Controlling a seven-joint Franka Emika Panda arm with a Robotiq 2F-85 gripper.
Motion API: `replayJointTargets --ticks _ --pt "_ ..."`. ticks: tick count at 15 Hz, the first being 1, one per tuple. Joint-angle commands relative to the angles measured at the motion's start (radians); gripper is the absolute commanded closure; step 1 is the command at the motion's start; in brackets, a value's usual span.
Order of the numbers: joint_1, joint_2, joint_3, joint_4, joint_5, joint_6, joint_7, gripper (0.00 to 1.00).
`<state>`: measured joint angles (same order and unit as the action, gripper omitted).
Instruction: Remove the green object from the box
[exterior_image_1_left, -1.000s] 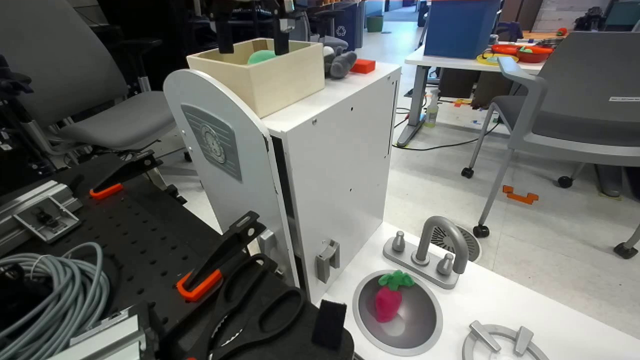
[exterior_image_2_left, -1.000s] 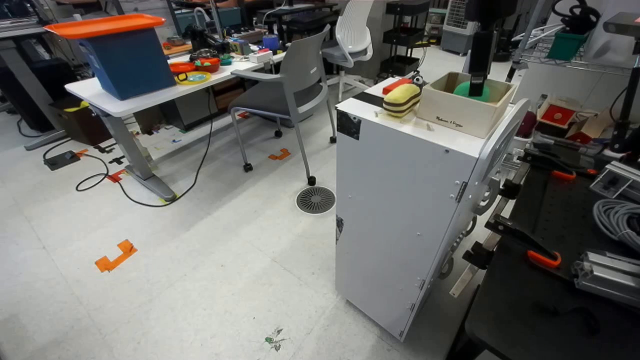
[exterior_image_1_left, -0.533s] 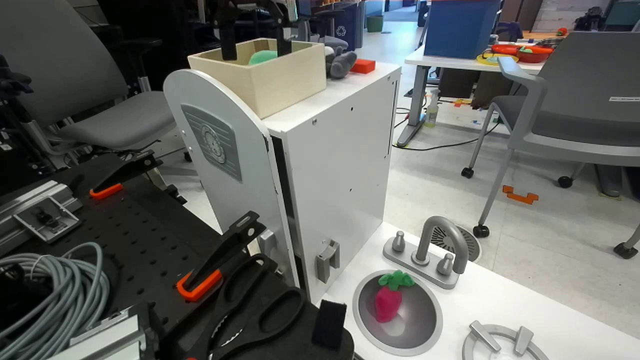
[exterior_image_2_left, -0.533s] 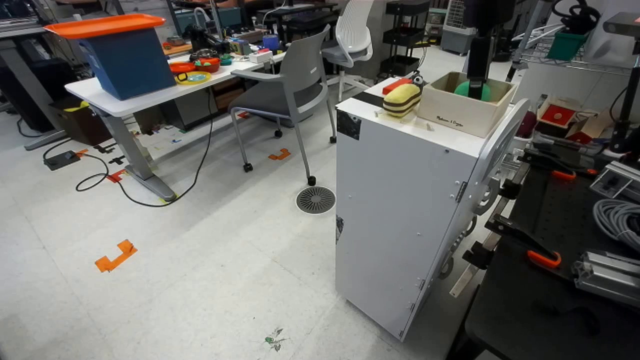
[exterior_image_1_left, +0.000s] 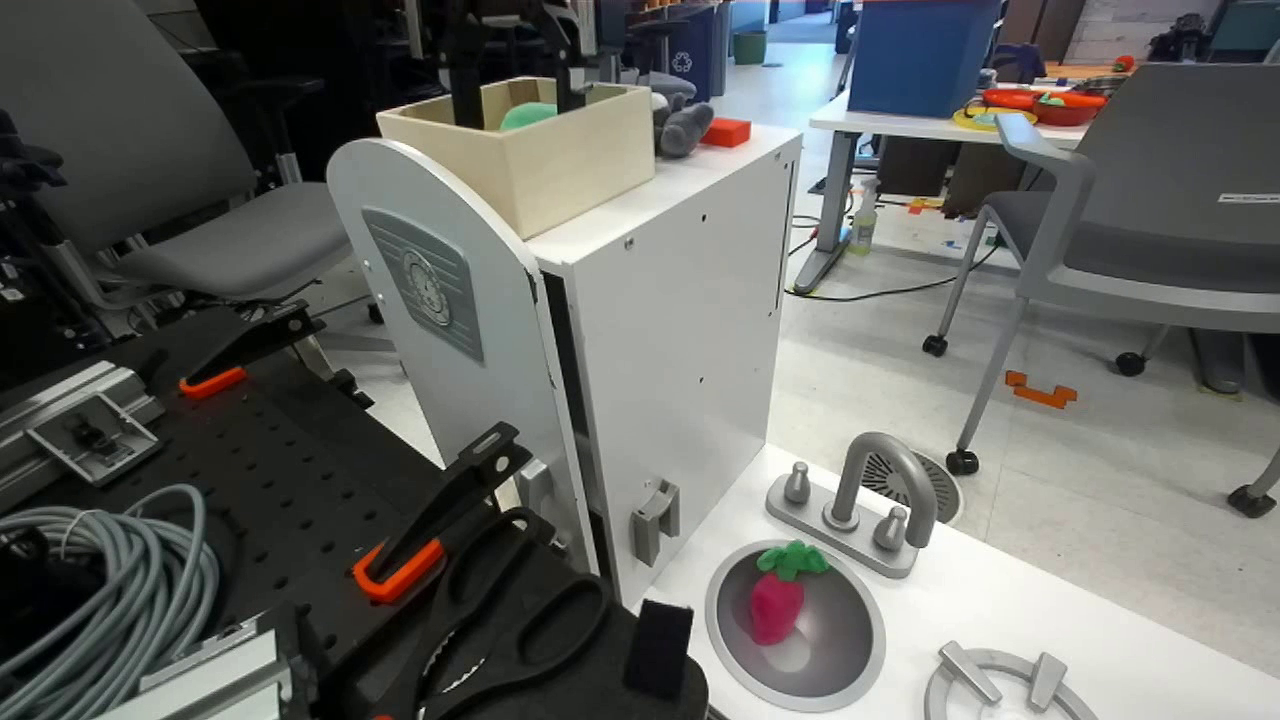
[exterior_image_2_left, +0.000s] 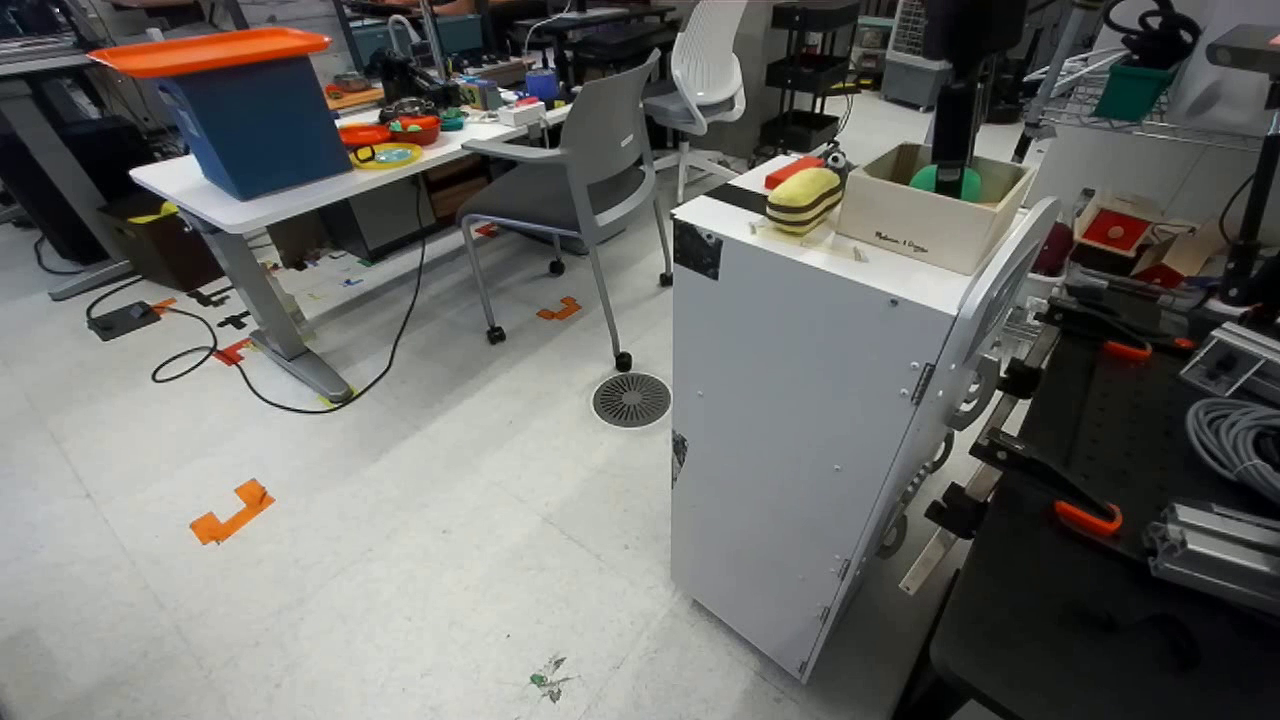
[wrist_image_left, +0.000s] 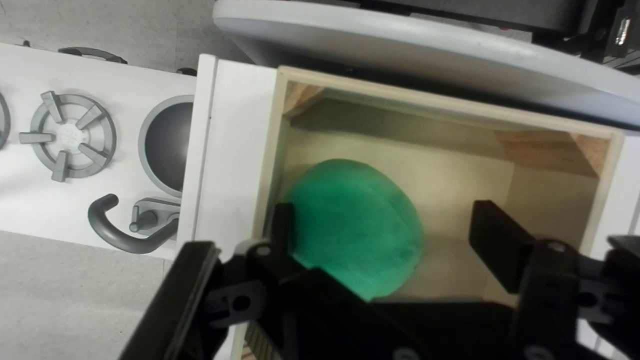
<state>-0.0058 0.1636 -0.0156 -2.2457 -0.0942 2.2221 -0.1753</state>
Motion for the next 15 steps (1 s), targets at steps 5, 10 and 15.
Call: replayJointTargets --ticks 5,10,15 --pt "-0.005 0.012 0.001 0.026 -0.026 -0.009 -0.011 0.73" --pt "-0.004 -0.001 0.002 0.027 -0.025 -0.004 -0.01 0.96" --pt "-0.001 -0.026 0.008 0.023 -0.014 -0.016 -0.016 0.96"
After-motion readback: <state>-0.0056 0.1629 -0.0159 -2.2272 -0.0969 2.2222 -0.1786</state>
